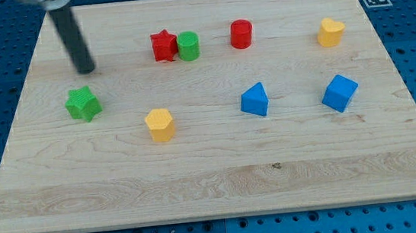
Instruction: Move the yellow hexagon slight to the right
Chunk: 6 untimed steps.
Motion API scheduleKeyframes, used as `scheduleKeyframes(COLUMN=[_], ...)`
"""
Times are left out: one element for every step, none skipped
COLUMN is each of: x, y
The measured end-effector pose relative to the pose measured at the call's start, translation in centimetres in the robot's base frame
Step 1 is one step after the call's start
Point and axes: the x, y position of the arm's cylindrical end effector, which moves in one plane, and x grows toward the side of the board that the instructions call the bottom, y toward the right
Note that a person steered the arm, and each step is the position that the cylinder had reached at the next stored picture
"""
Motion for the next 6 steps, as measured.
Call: scheduleKeyframes(x=[5.2,7.2,6.8,10.5,11.5,6.5], y=[-1.4,2.8,9.1,9.3,12.1,15.9])
